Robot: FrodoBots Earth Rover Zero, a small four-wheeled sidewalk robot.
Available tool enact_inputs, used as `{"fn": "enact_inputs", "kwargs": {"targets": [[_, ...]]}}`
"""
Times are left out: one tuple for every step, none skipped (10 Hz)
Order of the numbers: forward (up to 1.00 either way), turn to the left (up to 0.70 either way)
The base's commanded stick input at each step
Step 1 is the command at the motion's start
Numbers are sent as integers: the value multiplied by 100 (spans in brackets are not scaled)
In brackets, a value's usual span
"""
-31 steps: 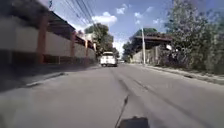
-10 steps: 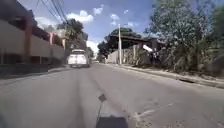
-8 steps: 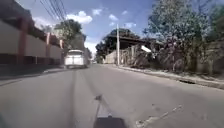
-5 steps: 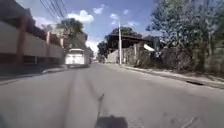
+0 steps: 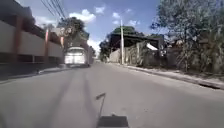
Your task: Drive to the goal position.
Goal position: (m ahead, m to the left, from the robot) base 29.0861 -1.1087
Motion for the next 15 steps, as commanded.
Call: {"fn": "enact_inputs", "kwargs": {"targets": [[100,0],[100,22],[100,34],[100,36],[100,37],[100,12],[100,-1],[100,-2],[100,-2],[100,-2],[100,-1],[100,0],[100,0],[100,0],[100,0]]}}
